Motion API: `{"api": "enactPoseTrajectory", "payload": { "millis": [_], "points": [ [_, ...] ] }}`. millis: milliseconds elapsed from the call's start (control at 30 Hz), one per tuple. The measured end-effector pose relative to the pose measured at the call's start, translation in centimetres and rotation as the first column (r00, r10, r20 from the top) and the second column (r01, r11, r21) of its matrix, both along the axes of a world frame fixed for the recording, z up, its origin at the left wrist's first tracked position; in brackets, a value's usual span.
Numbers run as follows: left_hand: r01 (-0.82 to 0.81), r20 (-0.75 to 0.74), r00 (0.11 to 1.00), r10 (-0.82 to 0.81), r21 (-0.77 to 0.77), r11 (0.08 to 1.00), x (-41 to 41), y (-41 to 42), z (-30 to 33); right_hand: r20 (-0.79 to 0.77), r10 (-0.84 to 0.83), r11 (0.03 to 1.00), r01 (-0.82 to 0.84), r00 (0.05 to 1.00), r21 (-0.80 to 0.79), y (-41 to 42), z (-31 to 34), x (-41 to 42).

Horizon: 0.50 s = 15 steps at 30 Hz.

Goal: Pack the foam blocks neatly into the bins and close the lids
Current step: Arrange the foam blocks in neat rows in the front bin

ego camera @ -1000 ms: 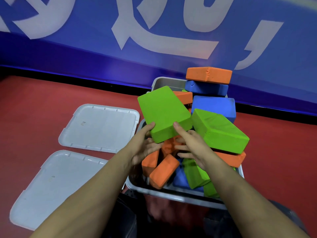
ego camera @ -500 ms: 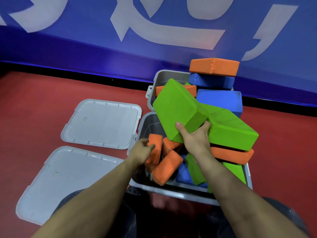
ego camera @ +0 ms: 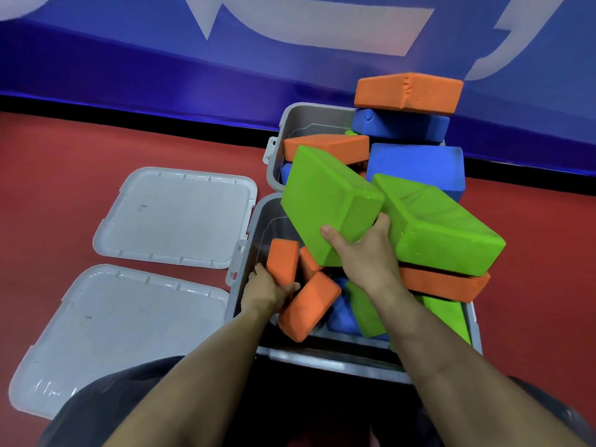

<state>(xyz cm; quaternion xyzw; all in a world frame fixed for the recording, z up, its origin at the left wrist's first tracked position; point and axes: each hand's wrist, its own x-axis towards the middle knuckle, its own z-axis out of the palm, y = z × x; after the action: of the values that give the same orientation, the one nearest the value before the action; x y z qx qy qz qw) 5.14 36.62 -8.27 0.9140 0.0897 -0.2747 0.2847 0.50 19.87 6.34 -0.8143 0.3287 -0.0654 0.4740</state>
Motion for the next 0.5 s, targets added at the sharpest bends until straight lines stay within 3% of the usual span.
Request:
{"api": "enactPoseTrajectory", "payload": {
  "millis": [500],
  "points": [
    [0.169,-0.032,0.986,-0.166,0.133,0.977,-0.8,1.6,1.2,-0.071,0.063,0.993,-0.070,0.995,-0.090,0.1,0.1,0.1]
  ]
}}
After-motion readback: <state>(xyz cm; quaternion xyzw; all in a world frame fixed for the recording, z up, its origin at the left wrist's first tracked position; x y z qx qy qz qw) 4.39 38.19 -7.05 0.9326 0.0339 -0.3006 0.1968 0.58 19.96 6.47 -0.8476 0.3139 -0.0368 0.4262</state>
